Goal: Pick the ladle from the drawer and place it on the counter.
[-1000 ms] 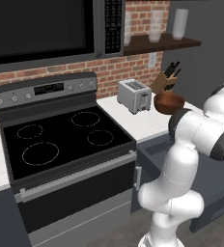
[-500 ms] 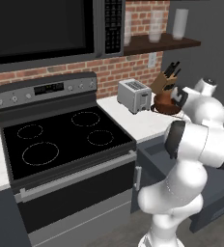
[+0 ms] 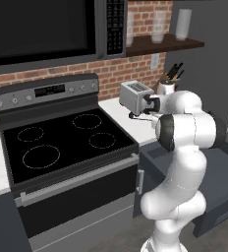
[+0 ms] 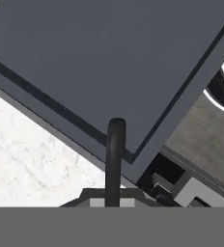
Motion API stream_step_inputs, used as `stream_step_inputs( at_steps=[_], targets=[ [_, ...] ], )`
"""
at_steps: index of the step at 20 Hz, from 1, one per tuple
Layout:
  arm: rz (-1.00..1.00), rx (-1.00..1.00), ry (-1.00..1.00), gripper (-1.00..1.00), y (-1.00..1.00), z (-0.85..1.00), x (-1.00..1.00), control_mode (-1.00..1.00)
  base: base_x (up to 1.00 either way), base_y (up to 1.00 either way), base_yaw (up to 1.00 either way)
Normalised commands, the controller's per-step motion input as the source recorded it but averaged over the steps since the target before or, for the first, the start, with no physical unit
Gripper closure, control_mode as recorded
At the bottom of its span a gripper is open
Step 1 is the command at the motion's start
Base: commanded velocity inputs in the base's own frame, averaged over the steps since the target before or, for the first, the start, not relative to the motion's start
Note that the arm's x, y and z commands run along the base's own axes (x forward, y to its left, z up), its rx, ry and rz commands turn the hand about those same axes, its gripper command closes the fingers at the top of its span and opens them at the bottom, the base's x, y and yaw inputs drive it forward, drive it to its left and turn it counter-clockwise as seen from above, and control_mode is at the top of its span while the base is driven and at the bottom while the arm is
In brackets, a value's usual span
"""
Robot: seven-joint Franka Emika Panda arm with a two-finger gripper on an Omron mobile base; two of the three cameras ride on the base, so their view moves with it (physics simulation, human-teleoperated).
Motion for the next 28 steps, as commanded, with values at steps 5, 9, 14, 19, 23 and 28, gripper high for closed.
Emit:
stream_step_inputs(
  at_steps=[5,9,14,19,23,28],
  targets=[
    [0.00,0.00,0.22,1.00,-0.15,-0.46,1.00,-1.00,0.00,0.00,0.00],
    [0.00,0.05,0.06,-1.00,-0.44,-0.62,1.00,-1.00,0.00,0.00,0.00],
    [-0.01,0.11,-0.03,-1.00,-0.13,-0.18,0.63,-1.00,0.00,0.00,0.00],
    [-0.10,0.15,-0.26,-1.00,0.17,0.69,-0.33,-1.00,0.00,0.00,0.00],
    [-0.02,0.11,-0.42,-1.00,0.00,1.00,-1.00,-1.00,0.00,0.00,0.00],
    [0.00,0.01,-0.45,-1.00,0.00,1.00,-1.00,-1.00,0.00,0.00,0.00]
  ],
)
